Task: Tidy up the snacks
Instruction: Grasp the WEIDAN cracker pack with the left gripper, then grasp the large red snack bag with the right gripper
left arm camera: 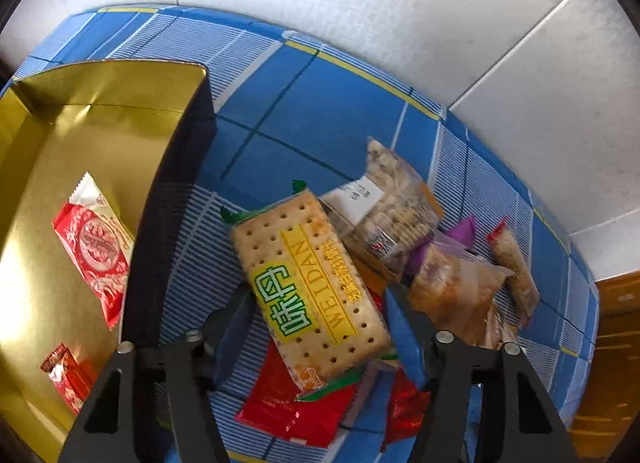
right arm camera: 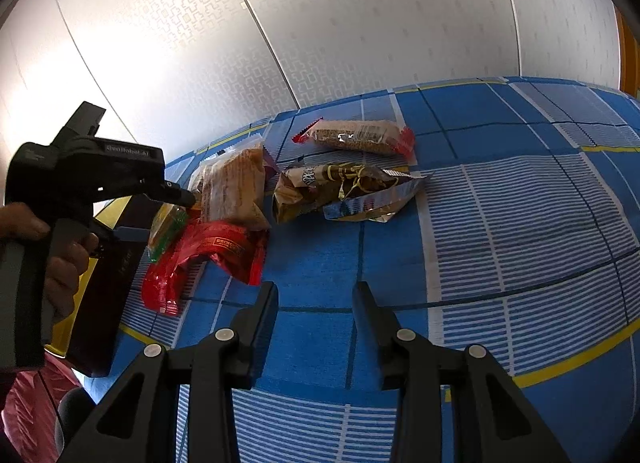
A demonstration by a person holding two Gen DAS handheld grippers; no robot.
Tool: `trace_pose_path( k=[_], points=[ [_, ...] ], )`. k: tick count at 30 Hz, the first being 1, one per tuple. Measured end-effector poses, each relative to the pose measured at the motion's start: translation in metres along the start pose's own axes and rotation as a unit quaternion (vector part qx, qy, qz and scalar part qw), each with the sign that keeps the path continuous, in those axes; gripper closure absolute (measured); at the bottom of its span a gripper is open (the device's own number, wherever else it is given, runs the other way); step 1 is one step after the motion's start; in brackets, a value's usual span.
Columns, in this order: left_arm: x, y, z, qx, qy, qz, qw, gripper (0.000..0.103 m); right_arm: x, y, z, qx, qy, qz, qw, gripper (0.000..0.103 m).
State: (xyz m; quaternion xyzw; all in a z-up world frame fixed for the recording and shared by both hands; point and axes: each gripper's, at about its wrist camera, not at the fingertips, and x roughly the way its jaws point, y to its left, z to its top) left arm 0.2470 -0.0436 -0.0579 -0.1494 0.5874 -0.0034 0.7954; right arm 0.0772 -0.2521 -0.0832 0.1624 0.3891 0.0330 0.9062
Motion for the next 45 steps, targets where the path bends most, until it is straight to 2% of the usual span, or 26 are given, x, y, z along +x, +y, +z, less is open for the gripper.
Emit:
trace_pose_path(
  k=[4, 8, 11, 15, 17, 19, 23, 26, 29, 33, 37, 40, 45],
  points=[
    [-0.013, 0.001, -0.008, 0.021, -0.032, 0.000, 0.9993, 0.047, 0.000, -0.001, 0.001, 0.002, -0.002, -0.004, 1.000, 0.064],
    [-0.037, -0.007, -0.028, 0.085, -0.066, -0.013, 0.9941, 0.048, -0.001, -0.005, 0.001, 0.009, -0.006, -0.007, 1.000, 0.064],
    [-0.054, -0.009, -0.059, 0.160, -0.088, -0.017, 0.9830, 0.048, -0.001, -0.006, 0.001, 0.011, -0.008, -0.008, 1.000, 0.064],
    [-0.072, -0.001, -0.108, 0.248, -0.108, -0.017, 0.9625, 0.048, -0.001, -0.003, 0.001, 0.006, -0.010, -0.014, 1.000, 0.064],
    [-0.078, 0.006, -0.133, 0.280, -0.113, -0.018, 0.9533, 0.048, -0.002, -0.002, 0.000, 0.003, -0.012, -0.016, 1.000, 0.064],
    [-0.078, 0.013, -0.150, 0.294, -0.112, -0.015, 0.9490, 0.048, -0.001, 0.000, -0.001, -0.003, -0.013, -0.020, 1.000, 0.064],
    [-0.074, 0.034, -0.176, 0.297, -0.100, -0.010, 0.9497, 0.048, -0.002, 0.004, -0.003, -0.014, -0.013, -0.026, 0.999, 0.064],
    [-0.070, 0.050, -0.193, 0.288, -0.098, -0.005, 0.9527, 0.048, -0.003, -0.003, -0.001, 0.019, 0.004, 0.016, 1.000, 0.064],
    [-0.067, 0.062, -0.201, 0.273, -0.100, -0.003, 0.9567, 0.048, -0.006, 0.006, 0.001, 0.014, 0.013, 0.032, 0.999, 0.064],
    [-0.064, 0.075, -0.202, 0.253, -0.110, -0.020, 0.9610, 0.048, -0.010, 0.047, 0.007, -0.031, 0.039, 0.091, 0.995, 0.064],
    [-0.063, 0.079, -0.205, 0.245, -0.124, -0.033, 0.9610, 0.048, 0.005, 0.093, 0.012, -0.076, 0.077, 0.115, 0.987, 0.064],
    [-0.064, 0.085, -0.204, 0.233, -0.126, -0.050, 0.9630, 0.048, 0.028, 0.120, 0.014, -0.093, 0.110, 0.097, 0.985, 0.056],
    [-0.067, 0.091, -0.206, 0.222, -0.133, -0.065, 0.9637, 0.049, 0.062, 0.140, 0.026, -0.093, 0.116, 0.045, 0.988, 0.040]
  ],
)
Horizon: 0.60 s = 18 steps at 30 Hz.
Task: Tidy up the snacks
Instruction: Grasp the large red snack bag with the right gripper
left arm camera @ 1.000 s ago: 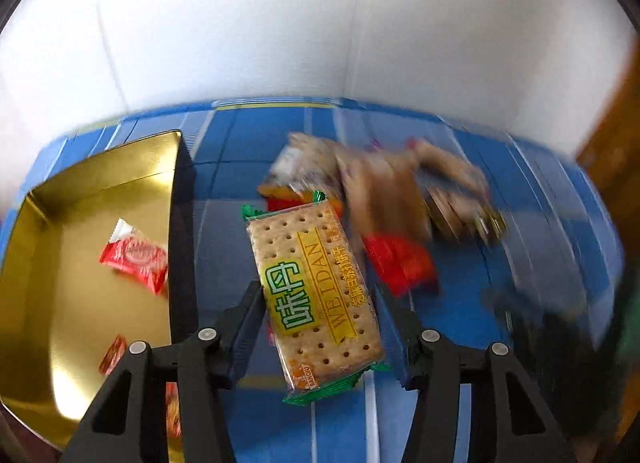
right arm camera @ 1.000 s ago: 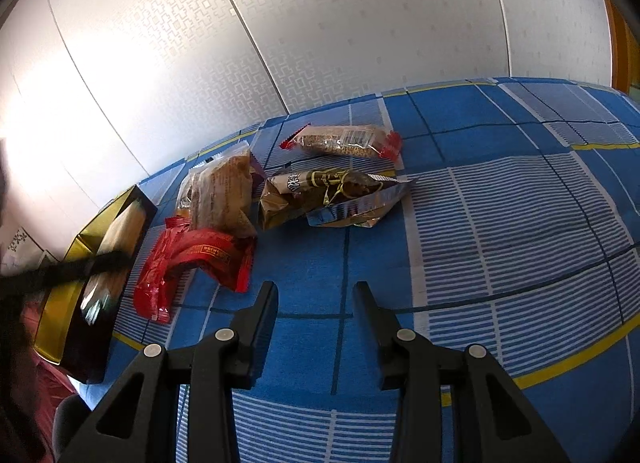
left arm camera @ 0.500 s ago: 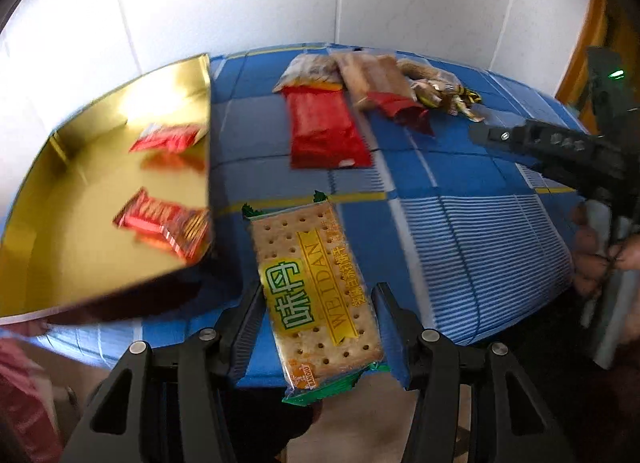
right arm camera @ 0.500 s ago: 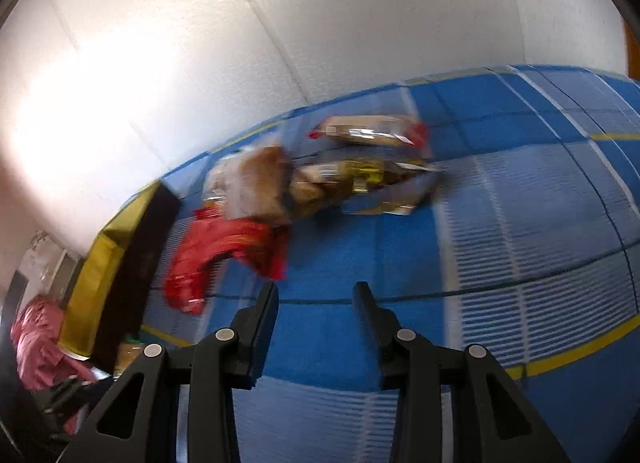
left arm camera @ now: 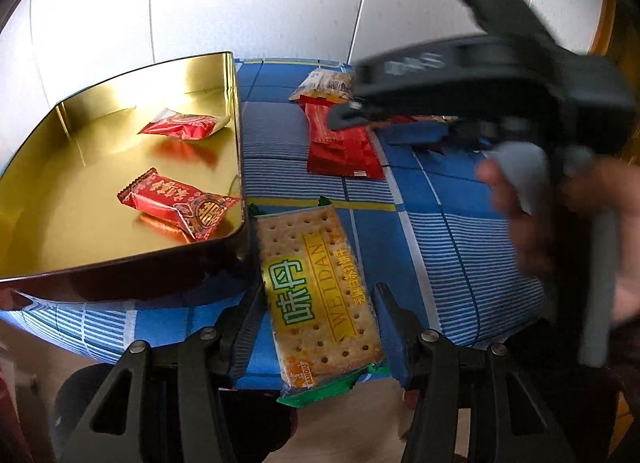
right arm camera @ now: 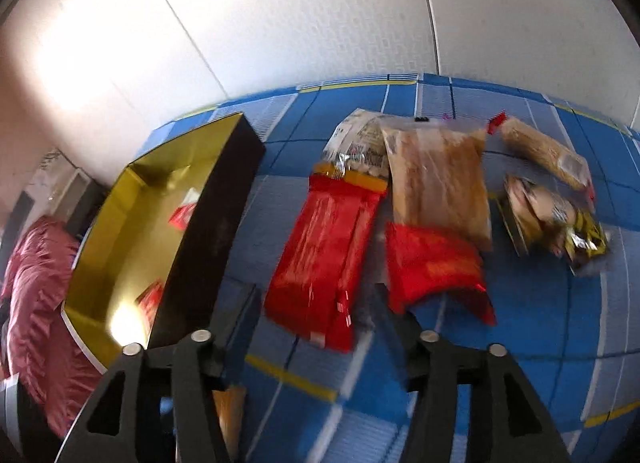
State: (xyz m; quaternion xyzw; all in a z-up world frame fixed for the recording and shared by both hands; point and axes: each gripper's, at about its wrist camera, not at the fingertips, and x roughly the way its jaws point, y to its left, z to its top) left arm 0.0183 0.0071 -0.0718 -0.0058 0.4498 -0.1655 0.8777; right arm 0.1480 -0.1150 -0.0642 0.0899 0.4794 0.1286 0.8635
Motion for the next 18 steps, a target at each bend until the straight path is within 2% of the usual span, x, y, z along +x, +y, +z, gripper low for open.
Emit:
trace_pose_path(
  k=[6, 10, 13, 15, 18],
  points=[
    [-0.004, 0.006, -0.004, -0.018, -0.011, -0.014, 0.9997, 0.050, 0.025, 0.009, 0.021, -0.002, 0.009, -0.043, 0.999, 0.040],
    [-0.014, 0.015, -0.011, -0.026, -0.014, -0.022, 0.9993, 0.050, 0.042, 0.020, 0.024, -0.041, 0.022, -0.087, 0.995, 0.040],
    [-0.019, 0.019, -0.013, -0.028, -0.015, -0.025, 0.9992, 0.050, 0.046, 0.030, 0.020, -0.088, 0.022, -0.113, 0.989, 0.051],
    [-0.020, 0.019, -0.014, -0.029, -0.015, -0.025, 0.9991, 0.050, 0.042, 0.031, 0.018, -0.102, 0.026, -0.110, 0.988, 0.059],
    [-0.022, 0.020, -0.014, -0.030, -0.016, -0.026, 0.9991, 0.051, 0.026, 0.030, 0.007, -0.111, 0.029, -0.077, 0.990, 0.060]
  ],
)
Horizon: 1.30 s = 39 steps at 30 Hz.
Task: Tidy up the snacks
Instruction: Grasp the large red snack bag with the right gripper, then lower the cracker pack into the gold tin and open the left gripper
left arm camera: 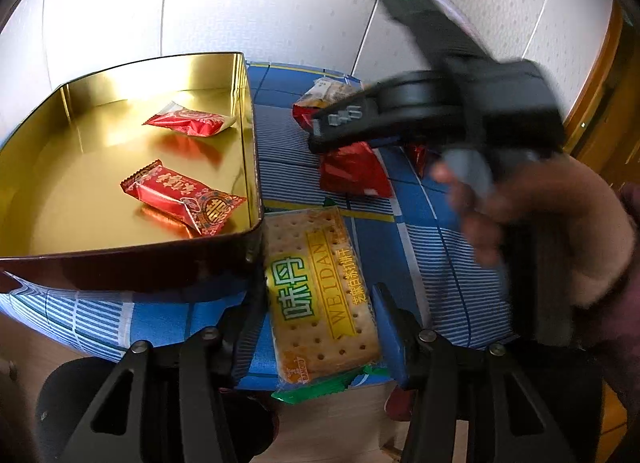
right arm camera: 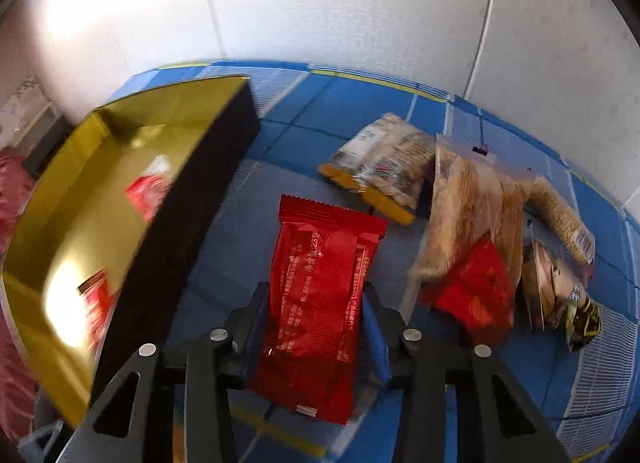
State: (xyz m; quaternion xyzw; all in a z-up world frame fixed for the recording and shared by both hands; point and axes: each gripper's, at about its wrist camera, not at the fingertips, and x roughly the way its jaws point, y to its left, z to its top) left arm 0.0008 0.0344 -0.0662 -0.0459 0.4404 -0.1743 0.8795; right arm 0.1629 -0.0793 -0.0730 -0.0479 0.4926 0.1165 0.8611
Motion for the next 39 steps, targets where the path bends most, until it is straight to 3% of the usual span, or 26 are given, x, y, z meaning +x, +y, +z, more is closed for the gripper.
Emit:
trace_pose_path(
  k=[5, 9, 15, 21, 26, 30, 33, 37, 39],
  points=[
    [-0.001, -0.001, 0.000, 0.006, 0.000, 0.007, 1.0000, 0.051, -0.037, -0.005, -0.035, -0.026, -0.008, 0.032, 0.999, 0.059],
    [-0.002, -0.003, -0.001, 0.012, 0.001, 0.013, 0.9998, 0.051, -0.053, -0.015, -0.062, -0.023, -0.007, 0.024, 0.999, 0.059],
    [0.004, -0.019, -0.001, 0.030, 0.004, 0.030, 0.9991, 0.051, -0.057, -0.031, -0.095, -0.018, 0.004, -0.033, 0.999, 0.059],
    [0.011, -0.019, 0.004, 0.059, 0.008, 0.043, 0.9973, 0.052, -0.061, -0.039, -0.106, -0.001, -0.026, -0.018, 0.999, 0.057],
    [-0.008, -0.026, 0.010, 0.063, -0.008, 0.008, 0.9979, 0.052, -0.063, -0.032, -0.118, -0.014, -0.060, -0.024, 0.998, 0.055],
    [-0.037, -0.023, 0.027, 0.044, -0.033, -0.030, 0.9980, 0.052, -0.067, -0.036, -0.124, -0.008, -0.081, -0.011, 0.997, 0.055],
    [-0.055, -0.009, 0.049, 0.013, -0.054, -0.036, 0.9978, 0.052, -0.070, -0.038, -0.126, -0.007, -0.090, -0.008, 0.996, 0.055],
    [-0.057, 0.020, 0.083, -0.031, -0.060, -0.001, 0.9977, 0.052, -0.068, -0.039, -0.127, -0.003, -0.105, -0.002, 0.994, 0.055],
    [-0.046, 0.041, 0.102, -0.057, -0.046, 0.021, 0.9971, 0.052, -0.069, -0.039, -0.128, -0.002, -0.108, -0.001, 0.994, 0.055]
  ],
)
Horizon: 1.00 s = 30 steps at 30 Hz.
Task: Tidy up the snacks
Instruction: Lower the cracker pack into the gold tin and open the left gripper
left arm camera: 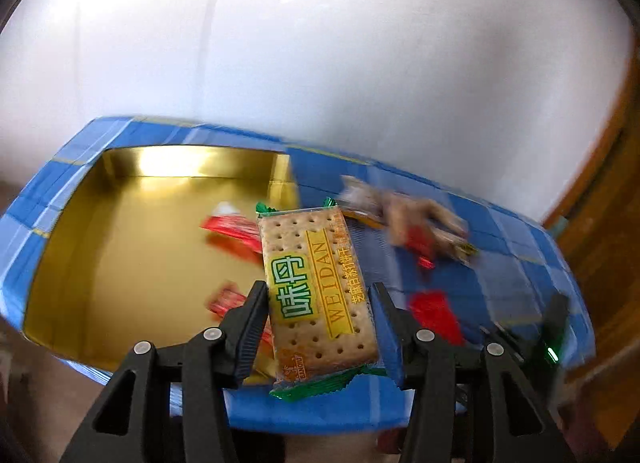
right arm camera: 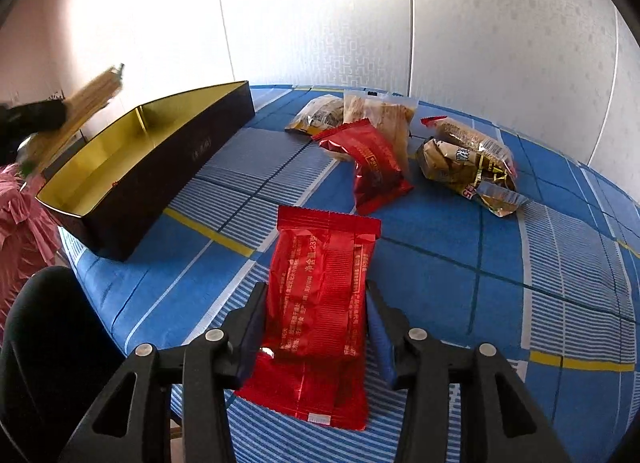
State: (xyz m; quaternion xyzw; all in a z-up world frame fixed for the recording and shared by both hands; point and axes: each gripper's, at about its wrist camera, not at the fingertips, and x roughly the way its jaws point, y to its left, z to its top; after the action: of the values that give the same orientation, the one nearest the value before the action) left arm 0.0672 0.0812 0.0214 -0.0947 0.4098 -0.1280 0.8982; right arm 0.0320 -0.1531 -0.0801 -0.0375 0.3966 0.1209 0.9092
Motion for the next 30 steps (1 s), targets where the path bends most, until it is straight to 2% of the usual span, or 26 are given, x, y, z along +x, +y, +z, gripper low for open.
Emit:
trace_pose_path(
  k=[5, 9, 14, 20, 23, 26, 30],
  points=[
    [0.042, 0.029, 0.034, -0.032, 0.037, 0.034, 0.9982, 0.052, -0.002, -0.001, 0.000, 0.000, -0.003, 0.002, 1.000, 0.055],
    [0.072, 0.034, 0.051, -0.033, 0.059, 0.052, 0.9963, 0.052, -0.003, -0.002, 0.000, 0.000, -0.006, 0.004, 1.000, 0.055],
    [0.102, 0.030, 0.069, -0.002, 0.061, 0.070, 0.9957, 0.052, -0.003, -0.002, 0.000, -0.002, -0.007, 0.002, 1.000, 0.055],
    [0.136, 0.042, 0.093, -0.015, 0.070, 0.077, 0.9945, 0.050, -0.003, 0.000, 0.000, -0.006, -0.008, -0.001, 1.000, 0.055],
    [0.137, 0.043, 0.095, -0.012, 0.055, 0.088, 0.9945, 0.041, -0.003, 0.000, 0.000, -0.006, -0.008, 0.000, 1.000, 0.055],
    [0.129, 0.046, 0.087, -0.020, 0.055, 0.085, 0.9947, 0.041, -0.003, 0.000, -0.001, -0.006, -0.008, -0.002, 1.000, 0.055],
    [0.103, 0.044, 0.069, -0.015, 0.032, 0.103, 0.9941, 0.041, -0.003, 0.001, -0.001, -0.009, -0.009, -0.008, 1.000, 0.055]
  ],
)
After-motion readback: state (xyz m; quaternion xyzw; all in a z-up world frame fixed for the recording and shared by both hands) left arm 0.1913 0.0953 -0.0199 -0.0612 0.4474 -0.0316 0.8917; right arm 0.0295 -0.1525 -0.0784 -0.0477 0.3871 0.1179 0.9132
